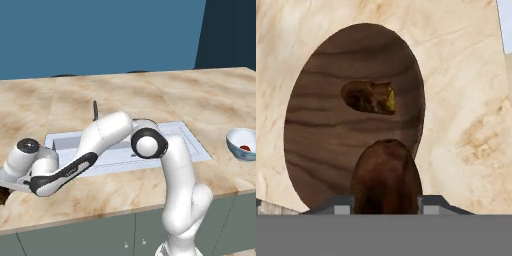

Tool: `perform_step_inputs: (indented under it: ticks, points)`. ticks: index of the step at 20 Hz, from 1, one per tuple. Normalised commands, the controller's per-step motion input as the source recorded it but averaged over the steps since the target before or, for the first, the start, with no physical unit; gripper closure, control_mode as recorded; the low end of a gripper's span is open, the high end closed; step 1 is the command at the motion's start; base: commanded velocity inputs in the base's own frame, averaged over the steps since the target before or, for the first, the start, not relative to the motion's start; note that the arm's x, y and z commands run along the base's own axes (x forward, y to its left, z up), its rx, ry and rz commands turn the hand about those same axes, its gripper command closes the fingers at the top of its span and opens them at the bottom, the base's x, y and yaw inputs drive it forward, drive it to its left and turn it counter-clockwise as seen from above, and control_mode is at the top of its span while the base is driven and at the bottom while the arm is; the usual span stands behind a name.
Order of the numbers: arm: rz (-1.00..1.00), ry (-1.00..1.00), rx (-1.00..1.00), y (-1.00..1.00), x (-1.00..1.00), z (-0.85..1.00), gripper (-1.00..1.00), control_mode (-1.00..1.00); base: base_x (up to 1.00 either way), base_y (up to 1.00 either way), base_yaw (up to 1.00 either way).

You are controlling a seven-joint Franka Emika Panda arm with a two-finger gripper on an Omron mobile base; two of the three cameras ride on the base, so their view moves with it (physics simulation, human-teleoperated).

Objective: Pick the sweet potatos from the sink and place them in one bowl. Place the bell pepper in the other bowl. Then turn off the sink faucet.

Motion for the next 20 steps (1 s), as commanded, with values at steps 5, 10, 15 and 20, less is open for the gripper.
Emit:
perform_step_inputs:
  ticks: [5,10,15,20]
  points:
    - [0.0,-0.04,0.0,0.04,0.32,0.11,1.0,-1.0,0.0,0.0,0.0]
    - [-0.03,-0.01,-0.04,0.0,0.46,-0.21,1.0,-1.0,0.0,0.0,0.0]
    - [-0.03,0.0,-0.05,0.09,0.52,-0.18,1.0,-1.0,0.0,0.0,0.0]
    - [0.0,0.0,-0.02,0.24,0.3,0.0,-1.0,-1.0,0.0,0.0,0.0]
